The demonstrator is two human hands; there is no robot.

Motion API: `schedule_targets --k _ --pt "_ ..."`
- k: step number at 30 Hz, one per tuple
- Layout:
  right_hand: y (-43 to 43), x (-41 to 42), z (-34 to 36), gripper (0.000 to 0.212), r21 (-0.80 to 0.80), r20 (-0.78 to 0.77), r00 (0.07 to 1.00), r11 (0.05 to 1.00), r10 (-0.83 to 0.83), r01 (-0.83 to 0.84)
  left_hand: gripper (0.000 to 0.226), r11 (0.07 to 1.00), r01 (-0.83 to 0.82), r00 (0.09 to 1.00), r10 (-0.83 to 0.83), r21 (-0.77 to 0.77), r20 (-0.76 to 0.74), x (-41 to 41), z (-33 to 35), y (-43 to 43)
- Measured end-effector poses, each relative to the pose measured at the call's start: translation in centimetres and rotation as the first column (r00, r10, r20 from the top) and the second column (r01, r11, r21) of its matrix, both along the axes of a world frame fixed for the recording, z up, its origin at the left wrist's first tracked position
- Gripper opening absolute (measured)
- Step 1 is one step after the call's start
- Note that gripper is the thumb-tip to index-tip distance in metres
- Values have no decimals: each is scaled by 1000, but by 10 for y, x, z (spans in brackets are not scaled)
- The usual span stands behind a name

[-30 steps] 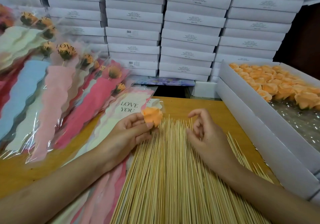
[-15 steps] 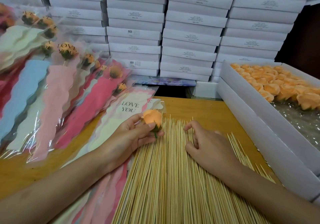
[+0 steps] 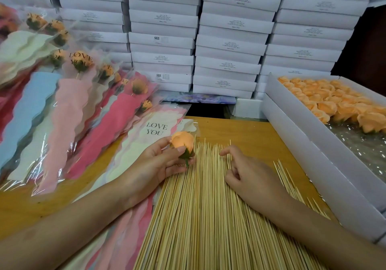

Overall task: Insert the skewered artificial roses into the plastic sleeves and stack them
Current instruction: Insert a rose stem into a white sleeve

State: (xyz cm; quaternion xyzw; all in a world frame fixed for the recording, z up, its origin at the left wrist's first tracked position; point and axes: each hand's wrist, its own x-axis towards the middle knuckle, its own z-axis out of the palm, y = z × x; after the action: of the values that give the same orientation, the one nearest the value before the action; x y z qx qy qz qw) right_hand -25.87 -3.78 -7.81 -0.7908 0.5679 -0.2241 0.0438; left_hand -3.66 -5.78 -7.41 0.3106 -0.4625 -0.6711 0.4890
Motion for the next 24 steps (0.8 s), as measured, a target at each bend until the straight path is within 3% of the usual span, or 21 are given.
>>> schedule_targets --k 4,9,12,16,21,24 --pt "0 -1 2 38 4 -26 1000 1000 15 -15 46 1000 8 1000 -8 -11 3 1 0 1" --pt "-1 -2 2 40 16 -13 1000 1000 15 -14 41 1000 11 1000 -11 -4 5 1 0 1" --pt "-2 -4 2 35 17 93 996 1000 13 -15 38 1000 10 1000 -9 -12 15 0 0 1" --pt "-7 -6 5 29 48 346 938 999 -15 -2 37 1000 19 1000 -19 -16 8 1 0 1" --pt "-8 -7 10 22 100 631 774 995 -60 -5 38 1000 22 1000 -22 -21 18 1 -1 1" --pt "-10 -5 12 25 187 863 489 979 -125 -79 41 999 24 999 -23 -25 24 1 -1 1"
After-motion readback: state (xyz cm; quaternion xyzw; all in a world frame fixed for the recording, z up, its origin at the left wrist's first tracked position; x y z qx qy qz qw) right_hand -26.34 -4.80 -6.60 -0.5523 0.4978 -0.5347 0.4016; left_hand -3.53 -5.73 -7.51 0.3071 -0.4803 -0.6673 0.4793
